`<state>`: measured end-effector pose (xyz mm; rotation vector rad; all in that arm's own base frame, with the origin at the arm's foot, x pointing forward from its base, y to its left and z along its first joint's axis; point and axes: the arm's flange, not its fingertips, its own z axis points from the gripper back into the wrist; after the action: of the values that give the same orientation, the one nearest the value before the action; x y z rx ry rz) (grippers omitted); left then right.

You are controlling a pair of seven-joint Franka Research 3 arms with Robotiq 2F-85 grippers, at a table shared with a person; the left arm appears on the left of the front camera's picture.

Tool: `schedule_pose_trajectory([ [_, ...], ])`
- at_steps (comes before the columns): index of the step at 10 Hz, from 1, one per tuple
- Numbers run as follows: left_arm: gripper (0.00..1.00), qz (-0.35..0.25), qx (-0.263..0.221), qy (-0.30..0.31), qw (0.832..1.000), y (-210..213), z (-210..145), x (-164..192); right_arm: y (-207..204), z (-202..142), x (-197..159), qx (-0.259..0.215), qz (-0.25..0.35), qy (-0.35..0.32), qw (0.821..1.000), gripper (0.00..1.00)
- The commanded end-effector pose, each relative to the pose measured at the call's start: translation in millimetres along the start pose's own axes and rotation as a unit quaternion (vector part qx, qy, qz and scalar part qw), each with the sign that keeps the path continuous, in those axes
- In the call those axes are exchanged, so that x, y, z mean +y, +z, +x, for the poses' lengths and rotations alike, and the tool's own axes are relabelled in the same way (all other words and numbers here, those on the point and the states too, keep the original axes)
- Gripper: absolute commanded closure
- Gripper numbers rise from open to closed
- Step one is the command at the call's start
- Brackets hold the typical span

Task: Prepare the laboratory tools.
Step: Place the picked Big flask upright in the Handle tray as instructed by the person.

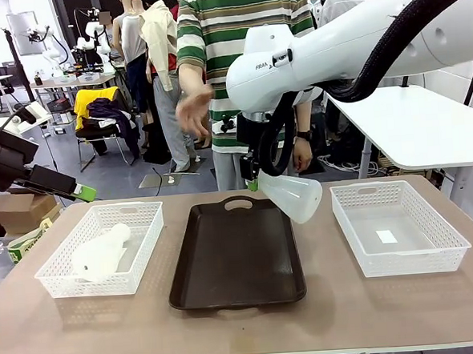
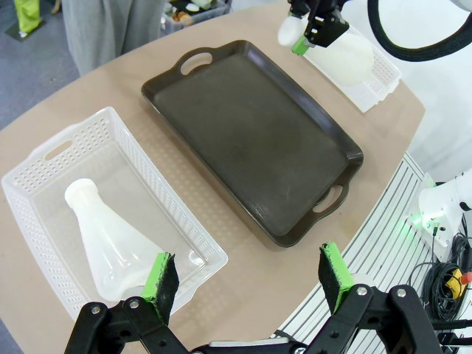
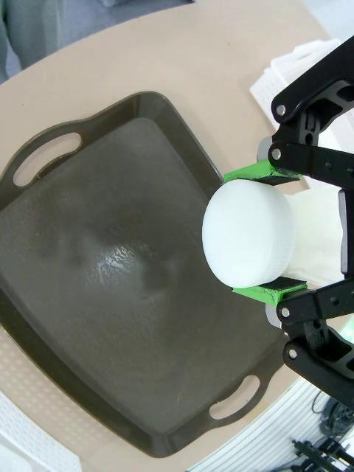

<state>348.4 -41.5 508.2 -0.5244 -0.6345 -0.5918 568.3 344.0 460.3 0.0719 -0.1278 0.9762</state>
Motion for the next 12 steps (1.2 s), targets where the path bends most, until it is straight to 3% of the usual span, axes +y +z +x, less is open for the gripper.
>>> schedule_pose_trajectory([
  [1, 0.0, -0.009, -0.004, 0.001, 1.0, 0.1, -0.4, 2.0, -1.3, -0.7, 0.5, -0.002, -0.001, 0.0, 1.0, 1.0],
  [12, 0.0, -0.009, -0.004, 0.001, 1.0, 0.1, -0.4, 2.0, -1.3, -0.7, 0.5, -0.002, -0.001, 0.0, 1.0, 1.0],
])
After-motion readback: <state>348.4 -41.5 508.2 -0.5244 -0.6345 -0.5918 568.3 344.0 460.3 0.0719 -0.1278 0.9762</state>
